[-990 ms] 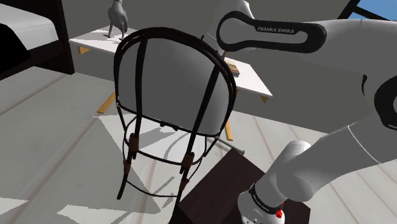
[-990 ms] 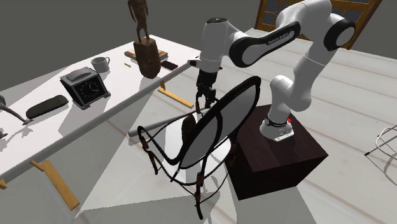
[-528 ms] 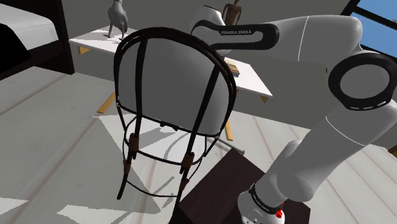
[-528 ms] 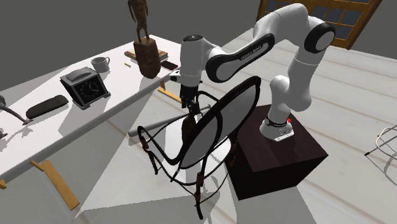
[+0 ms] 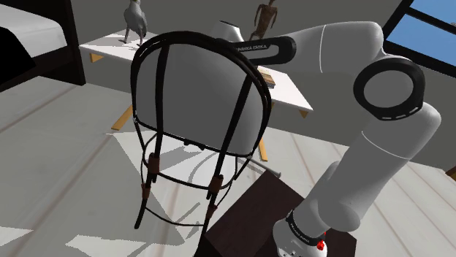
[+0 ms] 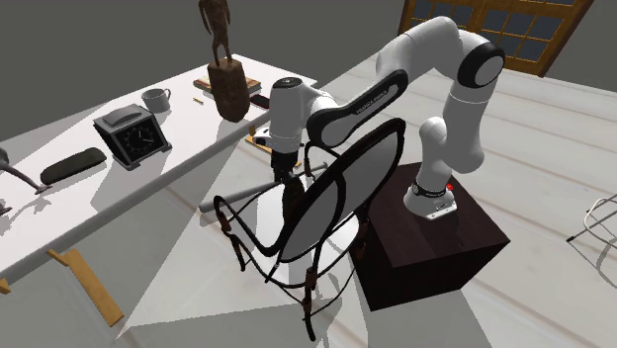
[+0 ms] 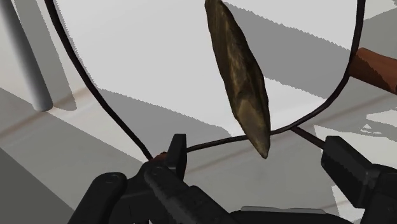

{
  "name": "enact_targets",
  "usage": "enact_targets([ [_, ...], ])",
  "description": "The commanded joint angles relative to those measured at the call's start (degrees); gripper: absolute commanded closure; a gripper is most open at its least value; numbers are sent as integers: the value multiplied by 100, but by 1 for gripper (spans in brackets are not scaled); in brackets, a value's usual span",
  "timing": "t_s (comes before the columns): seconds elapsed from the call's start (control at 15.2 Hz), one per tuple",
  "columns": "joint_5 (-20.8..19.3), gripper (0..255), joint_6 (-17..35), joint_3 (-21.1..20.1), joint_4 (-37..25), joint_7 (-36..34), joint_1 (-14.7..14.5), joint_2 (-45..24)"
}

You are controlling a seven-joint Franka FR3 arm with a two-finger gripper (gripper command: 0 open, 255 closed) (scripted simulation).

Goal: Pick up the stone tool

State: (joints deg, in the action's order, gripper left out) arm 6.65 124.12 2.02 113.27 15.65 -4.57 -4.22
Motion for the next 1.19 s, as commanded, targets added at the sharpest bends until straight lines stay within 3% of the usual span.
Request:
enact_targets([
  [0.0,12,0,142,-3,105,17,-2,-35],
  [0.13,16,0,183,-4,132,22,-2,-50],
  [0.2,16,255,185,-4,136,22,-2,-48],
  [0.79,16,255,183,-4,131,22,-2,-50],
  [1.12,-16,255,-179,1,-110,-23,0,73],
])
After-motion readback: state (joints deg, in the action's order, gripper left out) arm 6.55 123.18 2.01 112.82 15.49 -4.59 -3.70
